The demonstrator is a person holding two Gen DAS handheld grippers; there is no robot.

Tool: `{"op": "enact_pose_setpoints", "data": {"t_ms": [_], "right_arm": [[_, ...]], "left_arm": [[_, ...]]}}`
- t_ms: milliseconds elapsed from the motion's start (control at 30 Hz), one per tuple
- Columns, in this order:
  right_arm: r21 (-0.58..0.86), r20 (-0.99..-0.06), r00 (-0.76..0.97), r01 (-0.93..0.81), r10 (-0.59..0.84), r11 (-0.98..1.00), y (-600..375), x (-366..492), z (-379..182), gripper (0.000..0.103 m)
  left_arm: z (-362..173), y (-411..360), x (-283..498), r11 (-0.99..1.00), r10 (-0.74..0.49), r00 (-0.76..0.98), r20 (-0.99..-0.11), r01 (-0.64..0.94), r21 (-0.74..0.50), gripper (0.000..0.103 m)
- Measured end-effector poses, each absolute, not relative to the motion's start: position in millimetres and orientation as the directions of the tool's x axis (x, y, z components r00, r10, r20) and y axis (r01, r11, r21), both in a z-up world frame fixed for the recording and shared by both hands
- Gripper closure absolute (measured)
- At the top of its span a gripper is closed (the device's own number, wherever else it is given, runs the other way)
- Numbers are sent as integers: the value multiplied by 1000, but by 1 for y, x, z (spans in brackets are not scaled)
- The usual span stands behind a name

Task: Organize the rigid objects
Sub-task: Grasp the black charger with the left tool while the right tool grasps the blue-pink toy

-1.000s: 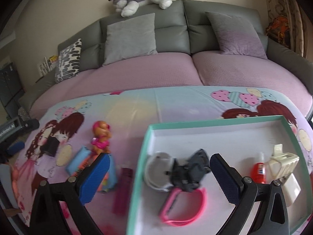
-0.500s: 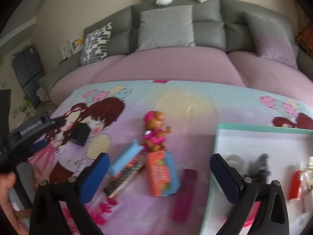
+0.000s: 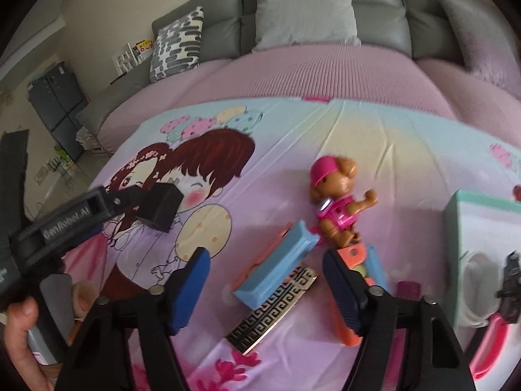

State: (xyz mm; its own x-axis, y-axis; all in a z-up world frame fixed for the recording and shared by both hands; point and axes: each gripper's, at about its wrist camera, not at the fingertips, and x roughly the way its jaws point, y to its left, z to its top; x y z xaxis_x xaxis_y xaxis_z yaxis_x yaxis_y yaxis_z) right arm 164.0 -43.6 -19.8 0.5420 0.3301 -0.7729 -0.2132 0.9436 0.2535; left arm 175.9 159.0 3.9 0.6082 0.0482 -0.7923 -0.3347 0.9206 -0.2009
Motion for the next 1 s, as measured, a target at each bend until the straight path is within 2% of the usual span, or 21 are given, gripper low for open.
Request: {"op": "enact_pose_setpoints", "data": {"t_ms": [67,167,367,400,433,500,667,733,833,1000], "right_arm": [[271,-774,535,-205,339,941,-43,168,-24,41],[270,-774,535,-206,339,941,-41,173,-27,42],[257,-795,517,-186,317,948,-41,186,-33,56],[246,-800,514,-189,309,951,-39,188,-35,56],[236,-805,511,-194,303,952,-37,190,-36,56],[226,-807,510,-199,298,954,-35,191,-37,61],[191,-814,511,-212,276,958,-31,191,-38,64],[193,-815,509,-215,278,957,-31,192,-38,65],[210,-812,506,-212,291,955,-32,191,-37,72],[261,-799,502,-206,331,943,-36,188,-35,77]], "left_arm": [[-3,163,181,919,14,593,-805,-326,-223,6],[-11,167,190,917,-14,574,-819,-319,-239,6],[-16,155,207,960,41,547,-836,-255,-119,7],[-16,153,210,963,45,544,-838,-247,-108,10],[-17,152,211,967,48,542,-839,-237,-97,20],[-18,149,216,974,47,531,-846,-213,-80,30],[-20,141,223,984,55,525,-849,-174,-44,43],[-21,139,225,986,47,523,-851,-162,-46,60],[-21,137,225,987,55,521,-852,-157,-32,60],[-17,133,219,987,72,519,-852,-157,-12,60]]}}
